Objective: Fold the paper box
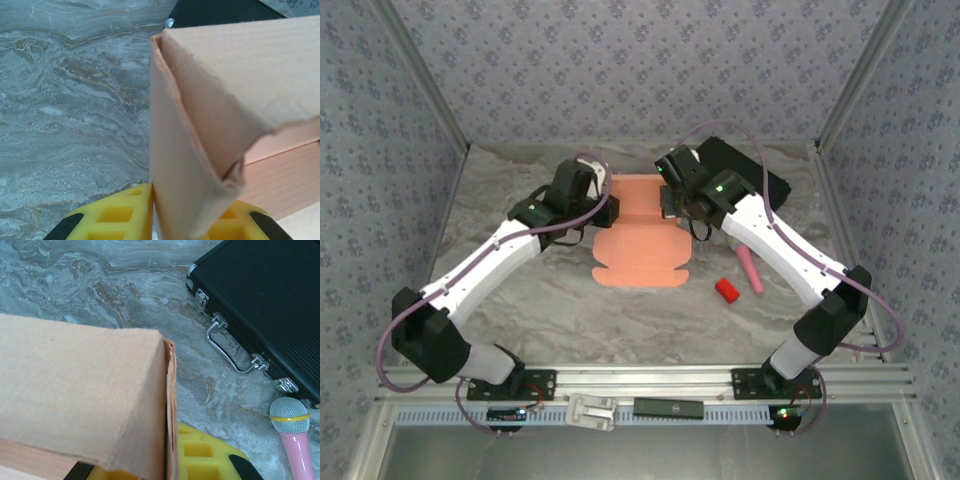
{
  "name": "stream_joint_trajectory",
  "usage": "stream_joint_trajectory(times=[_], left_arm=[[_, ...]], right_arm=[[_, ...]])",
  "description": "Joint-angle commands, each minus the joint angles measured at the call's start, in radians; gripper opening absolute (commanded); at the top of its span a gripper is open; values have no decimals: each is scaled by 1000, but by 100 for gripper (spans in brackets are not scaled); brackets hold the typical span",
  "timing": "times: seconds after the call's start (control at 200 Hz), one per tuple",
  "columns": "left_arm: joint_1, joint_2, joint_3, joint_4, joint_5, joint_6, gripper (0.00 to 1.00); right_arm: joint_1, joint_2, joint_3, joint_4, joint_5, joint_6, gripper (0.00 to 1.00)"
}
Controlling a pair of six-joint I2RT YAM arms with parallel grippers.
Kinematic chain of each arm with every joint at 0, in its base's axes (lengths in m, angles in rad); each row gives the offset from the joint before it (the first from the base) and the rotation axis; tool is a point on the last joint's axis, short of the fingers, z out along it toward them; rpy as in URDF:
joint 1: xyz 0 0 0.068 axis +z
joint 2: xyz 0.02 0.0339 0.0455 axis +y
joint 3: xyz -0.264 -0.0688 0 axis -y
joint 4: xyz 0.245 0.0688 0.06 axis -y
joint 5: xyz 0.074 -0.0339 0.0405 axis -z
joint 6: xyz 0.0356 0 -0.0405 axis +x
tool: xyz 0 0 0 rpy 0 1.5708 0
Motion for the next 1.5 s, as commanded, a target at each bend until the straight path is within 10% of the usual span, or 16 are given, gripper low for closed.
stream_joint_trajectory(times=[0.0,0.26,0.875,1.149,1.329,1.494], left_arm=[[-15,-12,-17,63,-50,26,20],[-47,-3,-15,50,-170,4,0],[-204,133,77,-185,-817,-311,0],[-203,57,19,-49,-658,-204,0],[-155,-50,-45,50,-351,-131,39],[-123,-181,-105,96,-294,-67,47]], right_arm=[[12,3,43,-15,5,26,0],[32,13,48,-26,60,35,0],[170,115,136,-137,272,230,0],[149,88,100,-122,242,224,0],[117,74,83,-111,213,216,0],[105,76,89,-115,196,209,0]])
